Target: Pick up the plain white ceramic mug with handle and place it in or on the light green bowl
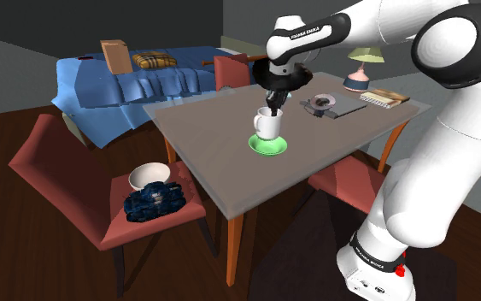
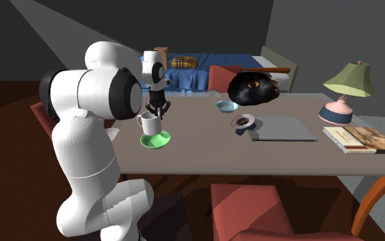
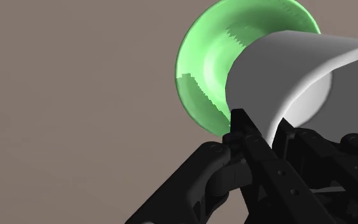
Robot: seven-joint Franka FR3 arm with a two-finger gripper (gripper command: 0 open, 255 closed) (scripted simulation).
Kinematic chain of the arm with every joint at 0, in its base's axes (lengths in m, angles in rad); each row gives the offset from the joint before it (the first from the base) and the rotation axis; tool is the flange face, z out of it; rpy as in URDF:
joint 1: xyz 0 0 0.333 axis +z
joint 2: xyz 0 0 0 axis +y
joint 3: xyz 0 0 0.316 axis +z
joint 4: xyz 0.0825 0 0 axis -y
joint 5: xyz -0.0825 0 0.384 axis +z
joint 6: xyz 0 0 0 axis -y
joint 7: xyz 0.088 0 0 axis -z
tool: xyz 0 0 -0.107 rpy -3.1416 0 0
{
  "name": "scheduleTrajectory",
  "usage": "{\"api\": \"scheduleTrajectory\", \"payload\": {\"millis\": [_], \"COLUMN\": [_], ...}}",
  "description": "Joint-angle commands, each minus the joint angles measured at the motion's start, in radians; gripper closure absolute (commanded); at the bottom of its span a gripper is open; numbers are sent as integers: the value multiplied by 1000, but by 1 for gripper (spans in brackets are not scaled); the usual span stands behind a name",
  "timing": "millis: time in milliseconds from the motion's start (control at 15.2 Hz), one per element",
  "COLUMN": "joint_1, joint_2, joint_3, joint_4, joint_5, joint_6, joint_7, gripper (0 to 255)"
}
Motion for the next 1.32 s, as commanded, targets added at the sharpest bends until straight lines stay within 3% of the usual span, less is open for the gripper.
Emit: {"api": "scheduleTrajectory", "payload": {"millis": [0,462,990,1056,1254], "joint_1": [-1,-3,-3,-3,-3], "joint_2": [6,39,39,39,39], "joint_3": [-1,-5,-5,-5,-5], "joint_4": [-19,-87,-87,-87,-87], "joint_5": [3,18,18,18,18], "joint_6": [25,123,123,123,123], "joint_7": [-3,-14,-14,-14,-14], "gripper": [255,255,255,0,0]}}
